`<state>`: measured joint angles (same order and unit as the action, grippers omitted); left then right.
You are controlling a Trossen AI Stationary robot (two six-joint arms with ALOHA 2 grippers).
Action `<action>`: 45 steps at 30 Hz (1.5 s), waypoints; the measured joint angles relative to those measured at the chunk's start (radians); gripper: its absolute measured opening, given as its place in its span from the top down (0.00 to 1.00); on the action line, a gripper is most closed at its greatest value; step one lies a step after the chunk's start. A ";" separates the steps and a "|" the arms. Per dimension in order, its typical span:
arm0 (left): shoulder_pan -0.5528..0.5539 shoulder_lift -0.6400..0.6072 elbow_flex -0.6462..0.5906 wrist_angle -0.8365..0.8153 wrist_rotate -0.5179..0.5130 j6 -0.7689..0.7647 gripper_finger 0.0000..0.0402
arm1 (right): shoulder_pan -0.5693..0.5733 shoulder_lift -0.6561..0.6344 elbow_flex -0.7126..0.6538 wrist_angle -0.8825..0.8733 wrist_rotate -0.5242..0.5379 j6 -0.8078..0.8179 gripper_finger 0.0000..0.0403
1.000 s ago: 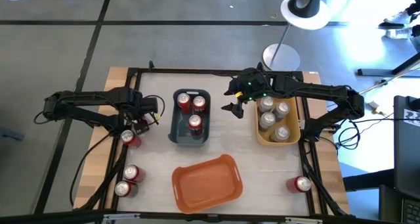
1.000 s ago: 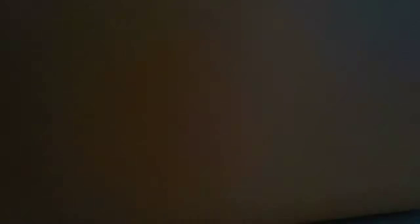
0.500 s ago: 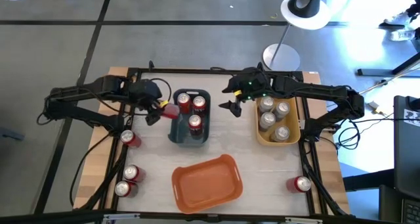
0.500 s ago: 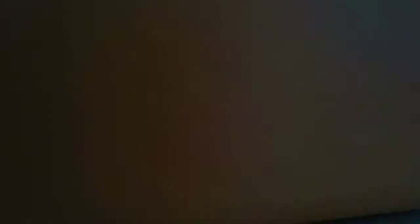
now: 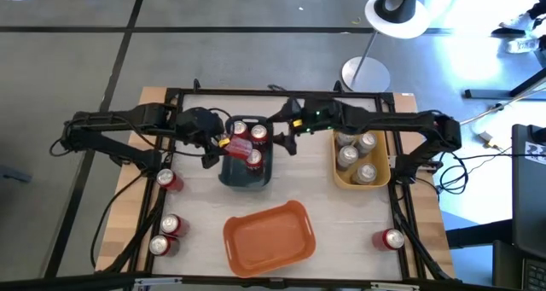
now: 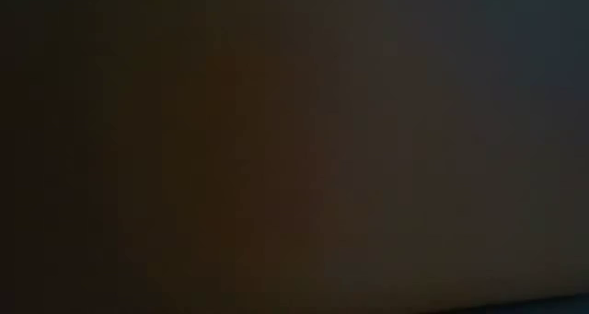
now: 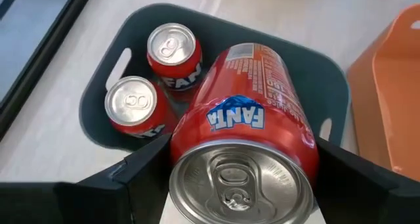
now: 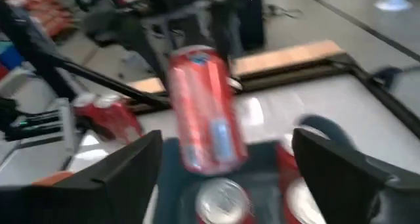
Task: Sort soda cans
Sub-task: Put the orange soda can into the blue bin
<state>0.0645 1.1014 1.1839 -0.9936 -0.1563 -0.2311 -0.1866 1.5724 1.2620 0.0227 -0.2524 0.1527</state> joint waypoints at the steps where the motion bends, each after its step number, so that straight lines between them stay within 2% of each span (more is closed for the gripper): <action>1: -0.001 0.004 0.000 0.001 0.000 0.002 0.28 | 0.008 0.010 0.000 0.029 -0.011 0.000 0.18; 4: -0.002 0.007 0.000 0.030 0.000 0.002 0.28 | 0.039 0.040 0.000 0.116 -0.010 0.000 0.32; 11: -0.009 0.002 0.000 0.073 0.000 0.006 0.28 | 0.071 0.124 0.000 0.197 0.017 -0.001 0.79; 15: -0.010 0.002 0.000 0.087 0.000 0.013 0.28 | 0.071 0.165 -0.001 0.213 0.016 -0.001 0.97; 22: -0.018 -0.002 0.000 0.105 -0.003 0.028 0.28 | 0.077 0.177 -0.001 0.219 0.028 -0.004 0.93; 30: -0.017 -0.004 -0.002 0.119 -0.013 0.030 0.27 | 0.082 0.200 -0.001 0.232 0.080 -0.033 0.99; 37: -0.018 -0.004 -0.002 0.091 -0.006 0.002 0.27 | 0.083 0.241 -0.001 0.264 0.071 -0.018 0.98; 45: -0.014 -0.005 0.000 -0.031 -0.027 -0.028 0.27 | 0.079 0.141 0.000 0.158 0.070 -0.064 0.98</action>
<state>0.0501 1.0966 1.1843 -1.0246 -0.1828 -0.2594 -0.1072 1.7132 1.2621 0.1809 -0.1823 0.0884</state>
